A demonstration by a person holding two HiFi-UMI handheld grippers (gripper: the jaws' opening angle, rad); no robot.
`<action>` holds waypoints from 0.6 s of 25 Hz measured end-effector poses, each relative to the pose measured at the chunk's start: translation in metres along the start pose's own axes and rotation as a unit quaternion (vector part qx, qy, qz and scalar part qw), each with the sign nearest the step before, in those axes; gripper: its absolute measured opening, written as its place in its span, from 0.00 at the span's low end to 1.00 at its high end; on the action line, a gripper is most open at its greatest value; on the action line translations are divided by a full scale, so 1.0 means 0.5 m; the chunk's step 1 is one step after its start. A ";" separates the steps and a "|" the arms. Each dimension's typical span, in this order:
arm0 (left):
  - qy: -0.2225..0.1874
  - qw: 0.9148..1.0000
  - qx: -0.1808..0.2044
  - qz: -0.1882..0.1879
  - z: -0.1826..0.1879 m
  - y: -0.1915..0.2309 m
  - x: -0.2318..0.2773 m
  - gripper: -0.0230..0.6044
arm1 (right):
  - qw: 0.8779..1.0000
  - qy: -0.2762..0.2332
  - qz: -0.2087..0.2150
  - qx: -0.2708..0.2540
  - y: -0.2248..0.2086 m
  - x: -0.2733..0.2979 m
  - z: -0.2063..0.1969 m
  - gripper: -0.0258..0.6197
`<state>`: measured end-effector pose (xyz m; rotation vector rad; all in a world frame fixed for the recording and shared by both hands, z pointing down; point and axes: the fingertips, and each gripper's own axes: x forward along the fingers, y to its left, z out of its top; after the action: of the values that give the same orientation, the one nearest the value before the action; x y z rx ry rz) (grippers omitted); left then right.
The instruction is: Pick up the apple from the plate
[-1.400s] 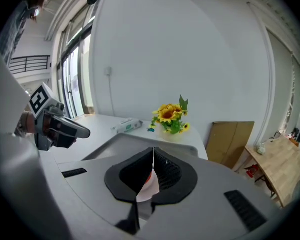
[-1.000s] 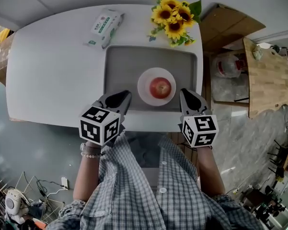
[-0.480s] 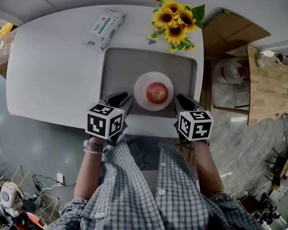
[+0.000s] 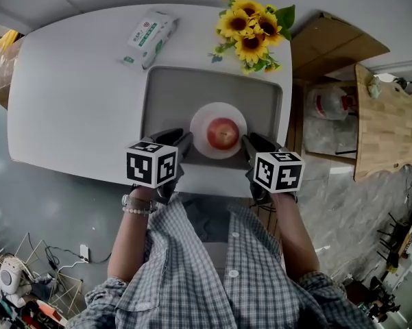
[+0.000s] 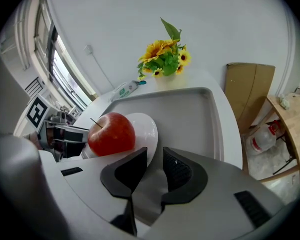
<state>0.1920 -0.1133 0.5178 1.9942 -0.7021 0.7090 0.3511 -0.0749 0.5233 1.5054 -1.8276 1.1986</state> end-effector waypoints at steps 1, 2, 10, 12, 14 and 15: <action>-0.002 1.000 -0.006 0.000 0.001 0.000 0.002 0.18 | 1.000 0.001 0.002 0.007 -0.001 0.001 0.000 0.16; -0.003 1.000 -0.011 0.000 0.003 0.000 0.005 0.18 | 1.000 0.002 0.004 0.012 -0.001 0.002 0.000 0.16; 0.018 1.000 -0.019 0.011 0.002 0.003 0.032 0.20 | 0.999 0.010 0.027 0.025 0.010 0.008 -0.004 0.16; 0.025 0.999 -0.027 0.012 0.001 0.005 0.038 0.20 | 0.999 0.015 0.033 0.030 0.013 0.012 -0.008 0.16; 0.027 0.999 -0.038 0.011 0.003 0.007 0.041 0.20 | 0.999 0.015 0.036 0.036 0.014 0.013 -0.008 0.16; 0.027 0.999 -0.046 0.011 0.005 0.009 0.040 0.20 | 0.998 0.016 0.038 0.038 0.013 0.013 -0.008 0.16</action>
<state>0.2030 -0.1215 0.5333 1.8804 -0.7124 0.7275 0.3422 -0.0750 0.5285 1.4609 -1.8526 1.3334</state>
